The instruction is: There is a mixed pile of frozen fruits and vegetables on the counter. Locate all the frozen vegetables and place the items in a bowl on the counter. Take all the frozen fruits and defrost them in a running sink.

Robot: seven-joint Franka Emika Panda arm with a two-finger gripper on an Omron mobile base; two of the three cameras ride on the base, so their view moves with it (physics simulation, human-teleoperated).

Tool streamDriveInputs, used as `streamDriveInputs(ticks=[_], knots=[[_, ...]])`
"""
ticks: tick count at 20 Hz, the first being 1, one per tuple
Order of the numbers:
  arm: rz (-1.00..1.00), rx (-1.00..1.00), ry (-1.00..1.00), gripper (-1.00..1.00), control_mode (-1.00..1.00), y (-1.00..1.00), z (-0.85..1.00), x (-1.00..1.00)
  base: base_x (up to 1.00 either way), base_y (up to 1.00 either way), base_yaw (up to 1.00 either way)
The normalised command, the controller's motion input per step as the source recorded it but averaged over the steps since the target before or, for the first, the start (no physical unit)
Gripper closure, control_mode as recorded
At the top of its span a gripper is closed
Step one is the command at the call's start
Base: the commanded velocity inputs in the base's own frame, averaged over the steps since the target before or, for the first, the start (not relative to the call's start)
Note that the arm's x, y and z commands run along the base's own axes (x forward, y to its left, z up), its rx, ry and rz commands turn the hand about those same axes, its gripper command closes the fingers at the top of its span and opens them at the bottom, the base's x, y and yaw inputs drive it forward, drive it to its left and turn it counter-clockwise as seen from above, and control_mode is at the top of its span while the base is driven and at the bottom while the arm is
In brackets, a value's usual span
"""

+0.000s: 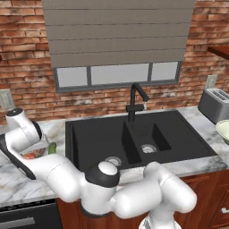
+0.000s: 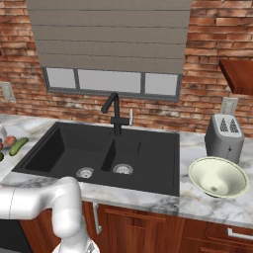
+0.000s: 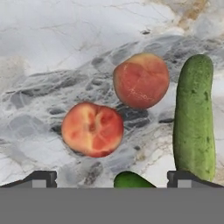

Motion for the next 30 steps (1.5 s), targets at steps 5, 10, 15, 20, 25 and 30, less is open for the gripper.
streamDriveInputs(ticks=[5,10,15,20,25,30], knots=[[0.00,0.00,0.00,-1.00,-1.00,0.18,-0.16,0.23,0.00,0.00,0.00],[0.00,0.00,0.00,-1.00,-1.00,0.27,-0.18,0.26,0.00,0.00,0.00],[0.00,0.00,0.00,-1.00,-1.00,0.19,-0.16,0.08,0.00,0.00,0.00],[0.00,0.00,0.00,-1.00,-1.00,0.08,-0.19,0.00,0.00,0.00,0.00],[-0.01,0.00,0.00,-1.00,-1.00,-0.03,-0.19,0.00,0.00,0.00,0.00],[-0.04,0.00,0.00,-1.00,-1.00,-0.16,-0.12,-0.11,0.00,0.00,0.00]])
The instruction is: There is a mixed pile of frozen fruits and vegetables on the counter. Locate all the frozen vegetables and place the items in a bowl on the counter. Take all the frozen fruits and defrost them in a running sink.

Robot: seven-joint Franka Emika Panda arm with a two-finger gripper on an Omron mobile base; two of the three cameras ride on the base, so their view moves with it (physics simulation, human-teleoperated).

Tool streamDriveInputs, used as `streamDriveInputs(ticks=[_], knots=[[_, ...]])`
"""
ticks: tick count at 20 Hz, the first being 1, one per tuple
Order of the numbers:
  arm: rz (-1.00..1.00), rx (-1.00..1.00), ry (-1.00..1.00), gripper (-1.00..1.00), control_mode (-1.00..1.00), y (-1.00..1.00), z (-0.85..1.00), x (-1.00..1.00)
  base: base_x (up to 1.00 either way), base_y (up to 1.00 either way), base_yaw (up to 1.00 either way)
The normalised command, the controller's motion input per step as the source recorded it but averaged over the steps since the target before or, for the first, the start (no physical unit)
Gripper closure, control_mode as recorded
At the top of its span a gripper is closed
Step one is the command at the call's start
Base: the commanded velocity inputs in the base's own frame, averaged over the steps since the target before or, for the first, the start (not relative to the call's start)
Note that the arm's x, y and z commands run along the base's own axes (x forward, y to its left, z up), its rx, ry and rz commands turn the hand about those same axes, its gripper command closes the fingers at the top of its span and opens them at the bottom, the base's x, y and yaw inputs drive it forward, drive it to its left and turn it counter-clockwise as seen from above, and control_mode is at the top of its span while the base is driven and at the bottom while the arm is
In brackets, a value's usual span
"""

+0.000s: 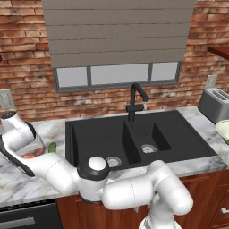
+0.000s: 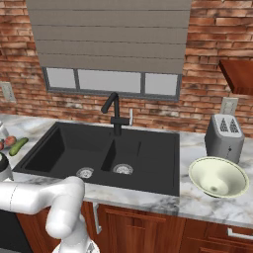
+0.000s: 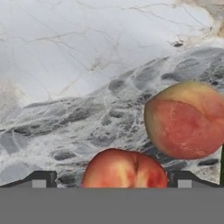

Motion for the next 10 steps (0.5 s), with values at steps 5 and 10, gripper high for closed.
streamDriveInputs(ticks=[5,10], knots=[[-0.04,0.00,0.00,-1.00,-1.00,-0.12,-0.09,-0.20,0.00,0.00,0.00],[-0.04,0.00,0.00,-1.00,-1.00,-0.13,-0.14,-0.15,0.00,0.00,0.00]])
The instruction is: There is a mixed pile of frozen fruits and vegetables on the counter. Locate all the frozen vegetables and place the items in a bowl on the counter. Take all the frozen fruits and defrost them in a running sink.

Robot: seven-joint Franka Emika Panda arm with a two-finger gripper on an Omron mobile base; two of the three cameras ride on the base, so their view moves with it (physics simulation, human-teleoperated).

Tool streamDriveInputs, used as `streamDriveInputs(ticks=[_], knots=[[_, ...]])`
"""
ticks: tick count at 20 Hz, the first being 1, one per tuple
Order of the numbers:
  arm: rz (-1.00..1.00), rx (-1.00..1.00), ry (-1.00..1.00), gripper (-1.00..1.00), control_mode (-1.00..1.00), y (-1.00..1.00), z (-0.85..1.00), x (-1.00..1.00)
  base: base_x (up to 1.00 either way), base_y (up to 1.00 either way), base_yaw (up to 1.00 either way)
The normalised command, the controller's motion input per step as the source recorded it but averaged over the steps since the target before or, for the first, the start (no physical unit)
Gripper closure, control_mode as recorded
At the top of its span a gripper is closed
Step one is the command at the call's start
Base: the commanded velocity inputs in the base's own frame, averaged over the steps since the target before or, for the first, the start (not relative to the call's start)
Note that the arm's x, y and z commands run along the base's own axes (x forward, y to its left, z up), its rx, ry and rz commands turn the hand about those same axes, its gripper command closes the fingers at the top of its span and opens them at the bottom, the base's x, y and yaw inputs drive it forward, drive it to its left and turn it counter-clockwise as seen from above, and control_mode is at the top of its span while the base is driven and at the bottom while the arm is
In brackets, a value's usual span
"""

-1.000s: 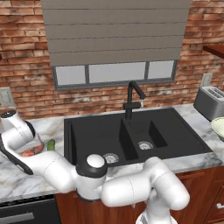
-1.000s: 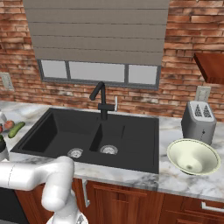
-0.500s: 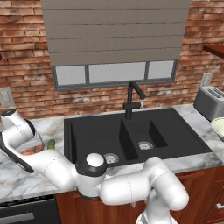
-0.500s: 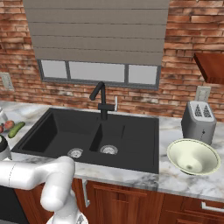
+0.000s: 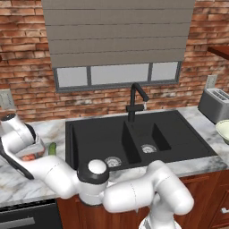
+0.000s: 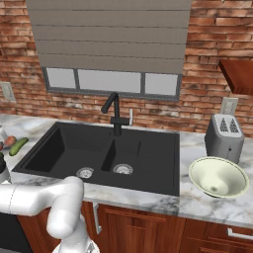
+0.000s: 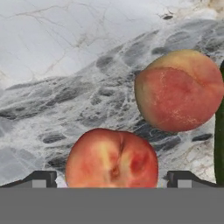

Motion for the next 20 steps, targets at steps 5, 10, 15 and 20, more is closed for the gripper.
streamDriveInputs(ticks=[5,10,15,20], knots=[[-0.04,0.00,0.00,-1.00,-1.00,-0.18,-0.28,-0.01,0.00,0.00,0.00],[-0.01,0.00,0.00,-1.00,-1.00,-0.02,-0.14,0.00,0.00,0.00,0.00],[0.00,0.00,0.00,1.00,-1.00,0.08,-0.12,0.00,0.00,0.00,0.00],[0.00,0.00,0.00,1.00,-1.00,0.01,0.00,0.00,0.00,0.00,0.00]])
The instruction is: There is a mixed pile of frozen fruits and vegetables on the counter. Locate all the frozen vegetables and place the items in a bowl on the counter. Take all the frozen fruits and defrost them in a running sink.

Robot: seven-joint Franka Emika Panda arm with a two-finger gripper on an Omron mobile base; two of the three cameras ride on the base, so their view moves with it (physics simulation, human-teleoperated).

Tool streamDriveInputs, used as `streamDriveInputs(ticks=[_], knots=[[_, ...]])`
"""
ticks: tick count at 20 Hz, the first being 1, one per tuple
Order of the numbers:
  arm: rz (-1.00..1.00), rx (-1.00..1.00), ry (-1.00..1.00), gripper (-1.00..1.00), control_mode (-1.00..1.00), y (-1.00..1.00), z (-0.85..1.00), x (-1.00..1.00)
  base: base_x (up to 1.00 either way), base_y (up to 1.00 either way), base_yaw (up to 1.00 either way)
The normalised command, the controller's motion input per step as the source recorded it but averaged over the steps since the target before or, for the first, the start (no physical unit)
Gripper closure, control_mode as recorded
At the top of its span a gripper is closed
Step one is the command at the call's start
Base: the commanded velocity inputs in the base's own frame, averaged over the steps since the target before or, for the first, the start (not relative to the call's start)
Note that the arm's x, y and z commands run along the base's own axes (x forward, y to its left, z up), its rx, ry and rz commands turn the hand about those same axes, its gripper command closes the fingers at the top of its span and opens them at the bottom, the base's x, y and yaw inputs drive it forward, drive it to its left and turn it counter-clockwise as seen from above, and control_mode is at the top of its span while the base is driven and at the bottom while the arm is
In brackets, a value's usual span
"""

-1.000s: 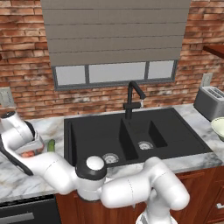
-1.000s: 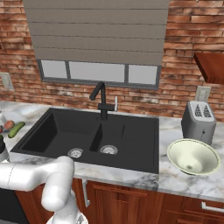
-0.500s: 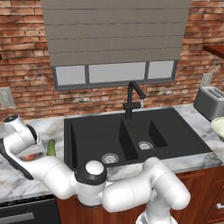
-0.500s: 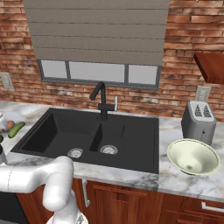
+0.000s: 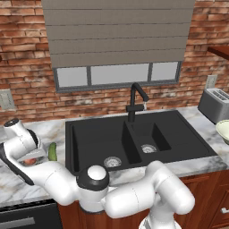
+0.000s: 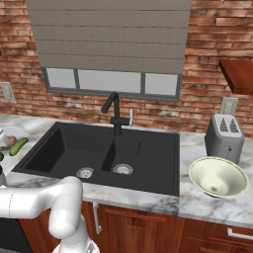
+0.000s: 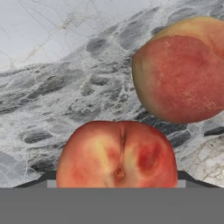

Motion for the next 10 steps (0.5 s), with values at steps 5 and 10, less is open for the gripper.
streamDriveInputs(ticks=[5,10], knots=[[0.00,0.01,-0.02,1.00,-1.00,-0.09,0.25,-0.16,0.00,0.00,0.00],[0.00,0.00,-0.03,1.00,-1.00,-0.11,0.42,-0.12,0.00,0.00,0.00]])
